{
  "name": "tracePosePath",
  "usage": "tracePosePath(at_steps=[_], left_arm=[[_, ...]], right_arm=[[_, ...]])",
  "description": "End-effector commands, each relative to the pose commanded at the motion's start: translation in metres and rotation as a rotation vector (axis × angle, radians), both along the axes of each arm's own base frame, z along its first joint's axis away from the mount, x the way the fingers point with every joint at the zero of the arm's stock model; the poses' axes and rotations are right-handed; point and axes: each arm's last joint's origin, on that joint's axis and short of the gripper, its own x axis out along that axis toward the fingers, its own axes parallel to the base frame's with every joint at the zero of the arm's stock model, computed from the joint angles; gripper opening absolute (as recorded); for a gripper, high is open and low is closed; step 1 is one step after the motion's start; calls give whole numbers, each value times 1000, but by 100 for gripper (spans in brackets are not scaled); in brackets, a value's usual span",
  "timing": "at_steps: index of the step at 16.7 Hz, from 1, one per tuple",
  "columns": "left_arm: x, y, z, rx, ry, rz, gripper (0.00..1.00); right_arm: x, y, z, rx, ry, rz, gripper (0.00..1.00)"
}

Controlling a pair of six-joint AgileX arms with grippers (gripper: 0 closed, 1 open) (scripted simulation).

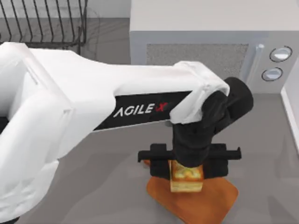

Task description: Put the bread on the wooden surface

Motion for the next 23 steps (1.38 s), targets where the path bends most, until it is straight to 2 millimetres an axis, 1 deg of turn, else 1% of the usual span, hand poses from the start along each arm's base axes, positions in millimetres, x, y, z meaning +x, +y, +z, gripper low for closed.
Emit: tracePosePath(at_steps=[4,17,18,23], left_arm=[[0,0,0,0,0,0,0],[0,0,0,0,0,0,98],[0,0,0,0,0,0,100],[0,0,0,0,0,0,100]], right_arm=[[0,0,0,0,0,0,100],[0,0,0,0,0,0,100],[0,0,0,0,0,0,100],[0,0,0,0,0,0,100]])
